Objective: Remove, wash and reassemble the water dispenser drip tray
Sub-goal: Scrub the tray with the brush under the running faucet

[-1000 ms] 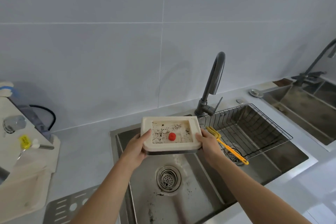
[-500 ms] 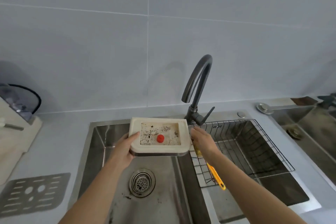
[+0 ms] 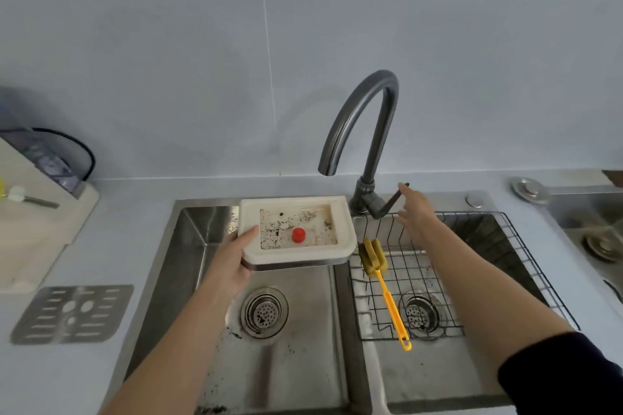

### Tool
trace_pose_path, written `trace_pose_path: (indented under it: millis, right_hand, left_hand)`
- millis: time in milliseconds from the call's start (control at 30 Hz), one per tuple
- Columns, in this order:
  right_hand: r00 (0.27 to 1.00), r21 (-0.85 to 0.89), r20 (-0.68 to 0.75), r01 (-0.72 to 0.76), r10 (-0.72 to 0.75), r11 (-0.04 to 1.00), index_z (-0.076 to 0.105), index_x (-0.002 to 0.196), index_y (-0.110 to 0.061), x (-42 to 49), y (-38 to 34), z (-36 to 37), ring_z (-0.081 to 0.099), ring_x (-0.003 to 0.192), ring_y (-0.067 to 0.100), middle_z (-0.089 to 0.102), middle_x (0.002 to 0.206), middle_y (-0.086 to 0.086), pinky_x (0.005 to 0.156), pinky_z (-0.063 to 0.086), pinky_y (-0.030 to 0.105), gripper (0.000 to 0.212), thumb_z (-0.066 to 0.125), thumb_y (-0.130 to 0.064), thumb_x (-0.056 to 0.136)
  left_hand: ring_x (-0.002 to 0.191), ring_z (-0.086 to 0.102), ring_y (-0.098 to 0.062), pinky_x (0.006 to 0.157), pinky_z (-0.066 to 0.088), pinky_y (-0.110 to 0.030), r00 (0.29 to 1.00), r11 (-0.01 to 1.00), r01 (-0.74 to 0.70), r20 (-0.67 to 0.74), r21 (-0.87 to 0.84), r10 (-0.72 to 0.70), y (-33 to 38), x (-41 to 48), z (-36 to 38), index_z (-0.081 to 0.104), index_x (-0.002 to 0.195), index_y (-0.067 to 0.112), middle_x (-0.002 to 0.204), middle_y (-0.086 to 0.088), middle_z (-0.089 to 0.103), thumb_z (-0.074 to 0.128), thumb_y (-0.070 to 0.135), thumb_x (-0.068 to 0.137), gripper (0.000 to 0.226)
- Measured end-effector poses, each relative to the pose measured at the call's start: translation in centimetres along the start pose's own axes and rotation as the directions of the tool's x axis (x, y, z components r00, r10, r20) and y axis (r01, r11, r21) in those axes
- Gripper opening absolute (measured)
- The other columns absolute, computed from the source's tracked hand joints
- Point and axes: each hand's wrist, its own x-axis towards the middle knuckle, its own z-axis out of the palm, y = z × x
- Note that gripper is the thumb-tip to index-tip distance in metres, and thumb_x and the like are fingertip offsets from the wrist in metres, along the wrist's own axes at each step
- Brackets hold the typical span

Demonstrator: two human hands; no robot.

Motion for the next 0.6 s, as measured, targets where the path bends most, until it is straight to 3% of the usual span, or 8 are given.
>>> trace_pose_path:
  millis: [133, 267, 367, 433, 533, 600]
  right_hand:
    - [0.997, 0.022, 0.022, -0.071, 0.07, 0.997, 0.023, 0.142, -0.007, 1.7, -0.8, 0.2, 0.034, 0.132, 0.04, 0.027, 0.148, 0.021, 0.106, 0.035, 0.046, 0.06, 0.039, -0.04, 0.095]
    - [0.989, 0.048, 0.043, -0.142, 0.14, 0.989, 0.021, 0.143, -0.008, 3.0, -1.9, 1.0, 0.034, 0.13, 0.046, 0.026, 0.149, 0.021, 0.105, 0.035, 0.059, 0.061, 0.035, -0.043, 0.095]
    - [0.99, -0.033, -0.011, -0.14, 0.14, 0.99, 0.032, 0.134, -0.006, 3.6, -2.3, 1.6, 0.045, 0.12, 0.046, 0.041, 0.134, 0.022, 0.089, 0.047, 0.056, 0.054, 0.032, -0.043, 0.096]
    - [0.994, -0.119, -0.049, -0.102, 0.097, 0.988, 0.041, 0.124, -0.002, 3.9, -2.2, 1.8, 0.051, 0.115, 0.045, 0.049, 0.124, 0.024, 0.078, 0.05, 0.051, 0.041, 0.032, -0.031, 0.097]
    - [0.997, -0.18, -0.063, -0.054, 0.043, 0.982, 0.042, 0.128, 0.004, 4.6, -1.8, 1.7, 0.052, 0.118, 0.042, 0.048, 0.133, 0.027, 0.09, 0.049, 0.049, 0.04, 0.032, -0.014, 0.094]
    - [0.997, -0.19, -0.074, -0.04, 0.026, 0.981, 0.042, 0.128, 0.006, 4.8, -1.7, 1.7, 0.052, 0.118, 0.041, 0.048, 0.133, 0.027, 0.093, 0.049, 0.049, 0.04, 0.032, -0.011, 0.094]
  left_hand:
    - [0.091, 0.061, -0.022, 0.085, 0.046, -0.037, 1.0, 1.0, -0.017, 0.003, 0.011, 0.017, 0.1, 0.2, 0.2, 0.049, 0.121, 0.005, 0.1, -0.009, 0.064, 0.054, 0.008, 0.087, 0.035]
    - [0.095, 0.061, -0.024, 0.092, 0.045, -0.041, 1.0, 1.0, -0.024, 0.013, 0.02, 0.024, 0.2, 0.7, 0.3, 0.048, 0.124, 0.004, 0.104, -0.01, 0.064, 0.053, 0.007, 0.088, 0.037]
    - [0.096, 0.061, -0.025, 0.093, 0.045, -0.042, 1.0, 1.0, -0.01, 0.008, 0.024, 0.01, 0.3, 1.1, 0.2, 0.048, 0.125, 0.005, 0.105, -0.011, 0.065, 0.054, 0.008, 0.087, 0.039]
    - [0.097, 0.061, -0.025, 0.093, 0.044, -0.042, 1.0, 1.0, 0.0, 0.004, 0.018, 0.0, 0.2, 1.4, 0.1, 0.049, 0.125, 0.005, 0.105, -0.01, 0.066, 0.055, 0.009, 0.086, 0.04]
    - [0.097, 0.061, -0.026, 0.083, 0.043, -0.038, 1.0, 1.0, 0.008, 0.012, 0.023, -0.008, 0.0, 1.7, 0.0, 0.049, 0.126, 0.004, 0.107, -0.011, 0.065, 0.055, 0.009, 0.086, 0.041]
    - [0.096, 0.062, -0.025, 0.084, 0.045, -0.037, 1.0, 1.0, 0.015, 0.018, 0.02, -0.015, -0.2, 1.8, 0.1, 0.05, 0.125, 0.004, 0.106, -0.011, 0.065, 0.054, 0.009, 0.087, 0.038]
